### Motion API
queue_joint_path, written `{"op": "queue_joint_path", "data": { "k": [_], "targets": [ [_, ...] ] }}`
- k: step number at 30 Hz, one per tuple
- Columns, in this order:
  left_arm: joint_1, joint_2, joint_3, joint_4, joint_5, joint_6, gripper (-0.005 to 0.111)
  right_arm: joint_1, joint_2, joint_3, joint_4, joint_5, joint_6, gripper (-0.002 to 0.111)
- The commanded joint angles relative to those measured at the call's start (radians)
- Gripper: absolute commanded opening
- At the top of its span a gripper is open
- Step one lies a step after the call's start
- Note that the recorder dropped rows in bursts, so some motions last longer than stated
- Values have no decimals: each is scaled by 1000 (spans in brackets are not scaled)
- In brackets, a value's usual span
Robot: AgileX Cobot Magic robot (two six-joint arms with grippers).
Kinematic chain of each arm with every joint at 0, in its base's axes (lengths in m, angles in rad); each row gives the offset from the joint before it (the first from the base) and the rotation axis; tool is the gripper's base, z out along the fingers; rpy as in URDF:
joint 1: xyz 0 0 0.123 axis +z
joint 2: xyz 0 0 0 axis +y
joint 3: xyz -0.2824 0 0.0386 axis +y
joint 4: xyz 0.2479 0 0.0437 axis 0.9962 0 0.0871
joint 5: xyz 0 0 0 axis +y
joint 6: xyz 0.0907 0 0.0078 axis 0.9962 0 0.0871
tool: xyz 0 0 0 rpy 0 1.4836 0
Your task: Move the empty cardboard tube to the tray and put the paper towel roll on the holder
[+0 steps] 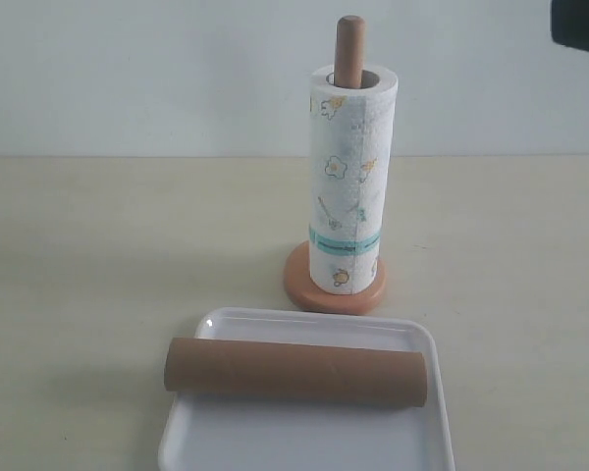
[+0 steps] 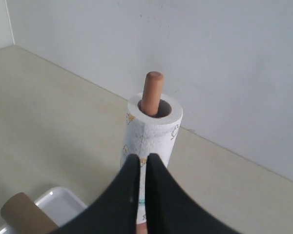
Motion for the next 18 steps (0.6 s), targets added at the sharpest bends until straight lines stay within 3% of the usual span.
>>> {"op": "queue_joint_path", "data": {
  "k": [1, 5, 12, 18],
  "targets": [
    [3, -3, 3, -11, -7, -3, 4, -2, -85, 47, -42, -36, 2, 5],
    [3, -3, 3, -11, -7, -3, 4, -70, -181, 202, -50, -195, 2, 5],
    [3, -3, 3, -11, -7, -3, 4, -266, -359, 579, 72, -698, 95, 5],
    [3, -3, 3, -11, -7, -3, 4, -340, -507, 770, 86, -757, 132, 5]
  ]
}}
